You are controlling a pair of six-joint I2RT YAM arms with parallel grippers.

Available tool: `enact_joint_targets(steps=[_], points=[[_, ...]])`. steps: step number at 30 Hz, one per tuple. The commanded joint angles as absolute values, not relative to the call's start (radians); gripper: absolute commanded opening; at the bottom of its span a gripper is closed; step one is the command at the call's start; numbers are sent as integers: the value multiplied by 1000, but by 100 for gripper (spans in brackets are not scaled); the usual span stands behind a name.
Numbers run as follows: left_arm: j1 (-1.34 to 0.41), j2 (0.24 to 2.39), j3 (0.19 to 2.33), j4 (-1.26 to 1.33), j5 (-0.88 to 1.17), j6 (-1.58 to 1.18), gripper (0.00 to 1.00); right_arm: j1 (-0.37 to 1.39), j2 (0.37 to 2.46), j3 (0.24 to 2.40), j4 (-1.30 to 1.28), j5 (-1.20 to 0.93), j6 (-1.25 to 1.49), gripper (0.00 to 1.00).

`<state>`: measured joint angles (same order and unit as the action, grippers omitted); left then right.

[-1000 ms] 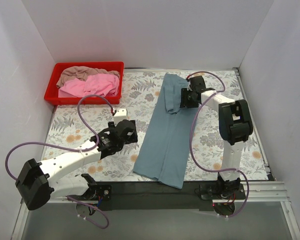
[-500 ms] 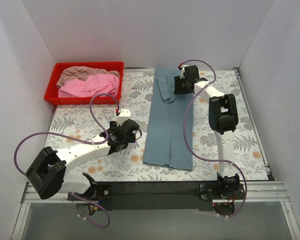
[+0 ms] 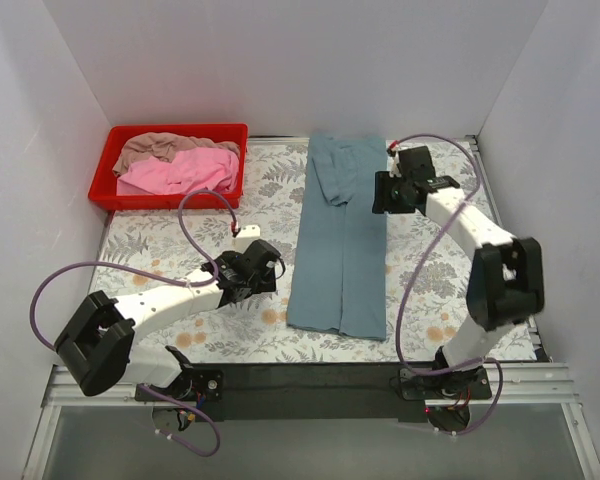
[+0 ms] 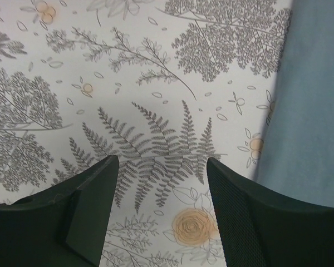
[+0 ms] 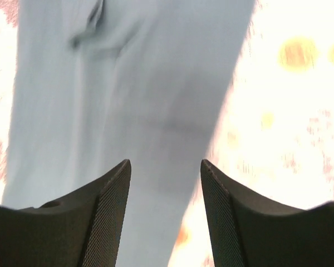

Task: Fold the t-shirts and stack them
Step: Fold the tshirt

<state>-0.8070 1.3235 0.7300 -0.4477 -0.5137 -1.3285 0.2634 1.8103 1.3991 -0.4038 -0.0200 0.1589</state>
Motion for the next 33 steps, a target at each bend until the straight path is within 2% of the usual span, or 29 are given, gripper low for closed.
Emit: enact_joint_targets(steps=[1,9,15,20,33], points=[[-805,1316,790,-587,-399,-1479,63,265,1561,1177,-480,-44,262,60],[-859,1296,805,-716,-235,-1689,63,360,1084,705,-610,-60,368,59],[-914,1305,792,-718,-193,-1753,63,537,876,468,-641,-66,559,57],[-951,1339,802,-707,-198,-1782,63,665,861,414,-603,-46,650,56],[-985,1382,861,-719,-222,-1789,62,721,926,465,-623,71,693,53]])
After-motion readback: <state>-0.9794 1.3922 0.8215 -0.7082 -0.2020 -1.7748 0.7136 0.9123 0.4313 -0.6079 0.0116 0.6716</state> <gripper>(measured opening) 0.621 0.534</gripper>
